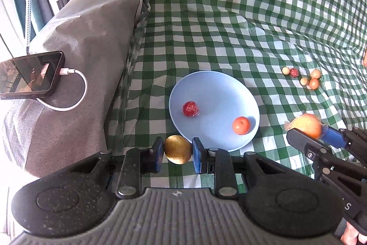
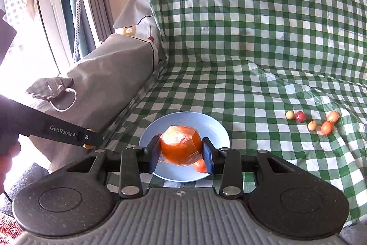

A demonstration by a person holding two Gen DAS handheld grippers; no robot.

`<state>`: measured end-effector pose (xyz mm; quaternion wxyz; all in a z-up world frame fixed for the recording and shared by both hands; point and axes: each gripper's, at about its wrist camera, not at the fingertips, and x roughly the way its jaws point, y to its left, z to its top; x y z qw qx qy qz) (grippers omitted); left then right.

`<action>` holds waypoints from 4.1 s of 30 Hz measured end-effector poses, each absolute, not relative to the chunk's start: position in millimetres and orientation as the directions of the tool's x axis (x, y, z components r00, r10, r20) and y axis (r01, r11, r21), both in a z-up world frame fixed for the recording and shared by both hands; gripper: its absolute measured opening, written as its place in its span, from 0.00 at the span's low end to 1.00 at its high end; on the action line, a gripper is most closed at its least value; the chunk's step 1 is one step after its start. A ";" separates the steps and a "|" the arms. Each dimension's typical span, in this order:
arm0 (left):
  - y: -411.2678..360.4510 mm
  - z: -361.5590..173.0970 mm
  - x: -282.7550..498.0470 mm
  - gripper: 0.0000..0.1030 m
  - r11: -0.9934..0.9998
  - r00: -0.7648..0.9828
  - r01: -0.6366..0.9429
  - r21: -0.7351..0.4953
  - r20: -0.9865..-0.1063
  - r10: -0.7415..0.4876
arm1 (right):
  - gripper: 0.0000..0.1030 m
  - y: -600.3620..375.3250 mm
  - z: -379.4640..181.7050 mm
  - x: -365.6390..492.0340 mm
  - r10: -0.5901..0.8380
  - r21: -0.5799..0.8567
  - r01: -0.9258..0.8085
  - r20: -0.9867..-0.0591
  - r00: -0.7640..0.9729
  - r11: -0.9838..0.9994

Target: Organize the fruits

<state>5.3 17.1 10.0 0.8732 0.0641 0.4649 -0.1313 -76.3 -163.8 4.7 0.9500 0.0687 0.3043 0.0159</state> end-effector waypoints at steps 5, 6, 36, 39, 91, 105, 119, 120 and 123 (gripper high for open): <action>16.6 7.1 11.4 0.28 0.960 0.528 0.278 -0.013 -0.834 -0.164 | 0.39 -164.1 0.5 -71.1 0.072 0.140 0.014 -0.591 0.803 0.990; 16.7 6.9 11.6 0.28 0.960 0.528 0.279 -0.011 -0.833 -0.163 | 0.39 -164.7 -0.4 -69.7 0.071 0.141 0.016 -0.594 0.801 0.990; -39.8 -64.2 88.9 0.28 0.931 0.432 0.364 0.014 -0.889 -0.155 | 0.39 -184.1 -61.3 -1.7 0.048 0.106 0.039 -0.705 0.708 0.994; -45.3 -75.4 98.4 0.28 0.927 0.414 0.375 0.018 -0.898 -0.151 | 0.39 -188.0 -70.9 11.4 0.036 0.091 0.041 -0.715 0.698 0.995; -5.0 1.9 -28.8 1.00 0.952 0.541 0.290 0.097 -0.838 -0.079 | 0.99 -145.1 3.9 -99.8 -0.032 -0.008 0.035 -0.628 0.778 0.999; -11.3 -3.7 -25.7 1.00 0.946 0.540 0.289 0.145 -0.841 -0.036 | 0.99 -147.5 -2.8 -102.1 -0.025 0.006 0.037 -0.642 0.766 0.999; -25.6 -7.4 -21.5 1.00 0.933 0.533 0.311 0.179 -0.846 -0.016 | 0.99 -153.7 -10.8 -97.0 -0.020 0.056 0.075 -0.661 0.750 0.996; -26.7 -7.8 -20.8 1.00 0.933 0.532 0.313 0.181 -0.847 -0.014 | 0.99 -154.8 -11.8 -96.6 -0.018 0.061 0.078 -0.663 0.748 0.995; -29.0 -9.0 -18.7 1.00 0.930 0.528 0.316 0.186 -0.849 -0.010 | 0.99 -157.4 -14.1 -95.0 -0.015 0.075 0.087 -0.667 0.745 0.993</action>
